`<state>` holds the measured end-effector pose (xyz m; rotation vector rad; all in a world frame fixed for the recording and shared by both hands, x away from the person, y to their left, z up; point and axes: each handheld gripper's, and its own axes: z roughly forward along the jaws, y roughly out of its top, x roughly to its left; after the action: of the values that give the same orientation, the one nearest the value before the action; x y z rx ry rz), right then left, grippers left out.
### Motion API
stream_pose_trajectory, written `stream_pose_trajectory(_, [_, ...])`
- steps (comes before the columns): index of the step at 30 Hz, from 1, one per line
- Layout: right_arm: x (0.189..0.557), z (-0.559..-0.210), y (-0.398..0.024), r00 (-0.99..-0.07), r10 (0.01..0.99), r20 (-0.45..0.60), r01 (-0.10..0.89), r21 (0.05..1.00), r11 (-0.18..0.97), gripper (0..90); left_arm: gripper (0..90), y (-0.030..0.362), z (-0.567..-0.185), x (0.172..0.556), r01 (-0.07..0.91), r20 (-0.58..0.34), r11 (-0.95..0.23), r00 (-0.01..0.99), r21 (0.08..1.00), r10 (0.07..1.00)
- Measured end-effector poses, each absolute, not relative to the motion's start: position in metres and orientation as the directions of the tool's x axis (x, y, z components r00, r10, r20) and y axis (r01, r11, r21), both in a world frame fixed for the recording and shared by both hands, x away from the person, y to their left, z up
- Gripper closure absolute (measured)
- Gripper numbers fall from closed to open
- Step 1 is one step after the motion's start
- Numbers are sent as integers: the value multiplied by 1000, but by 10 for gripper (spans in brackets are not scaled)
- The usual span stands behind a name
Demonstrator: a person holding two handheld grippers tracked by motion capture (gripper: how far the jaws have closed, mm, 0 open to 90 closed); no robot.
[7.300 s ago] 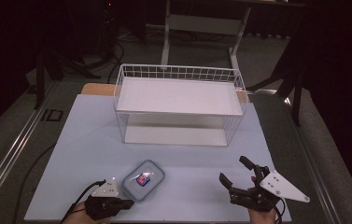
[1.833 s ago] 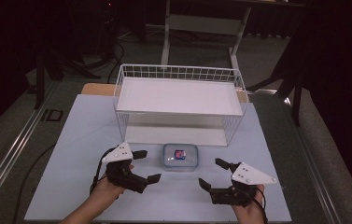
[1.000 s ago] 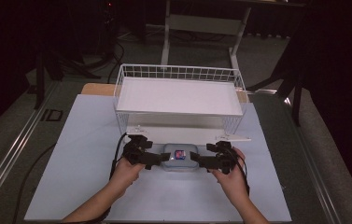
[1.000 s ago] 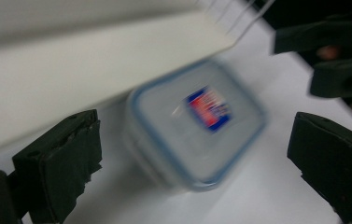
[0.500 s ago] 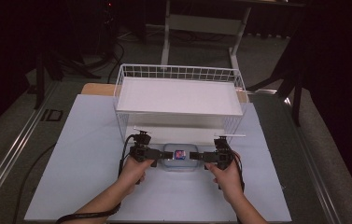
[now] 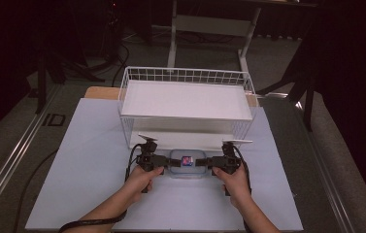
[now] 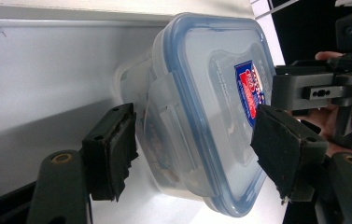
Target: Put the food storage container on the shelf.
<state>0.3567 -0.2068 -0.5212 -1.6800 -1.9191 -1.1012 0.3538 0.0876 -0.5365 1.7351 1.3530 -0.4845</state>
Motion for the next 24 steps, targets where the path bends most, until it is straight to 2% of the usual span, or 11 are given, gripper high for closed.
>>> stream_pose_trajectory(5, [354,-520,-205,-217,678,702,948,317,-26,393,454,92,-531,352,909,-723,-20,345,417,598])
stream_pose_trajectory(17, [344,-517,-203,-241,698,674,932,362,-28,396,462,86,-521,344,889,-662,-60,382,454,645])
stream_pose_trajectory(24, [333,-510,-199,-287,722,629,906,424,-9,405,492,85,-513,332,871,-628,-77,408,485,663])
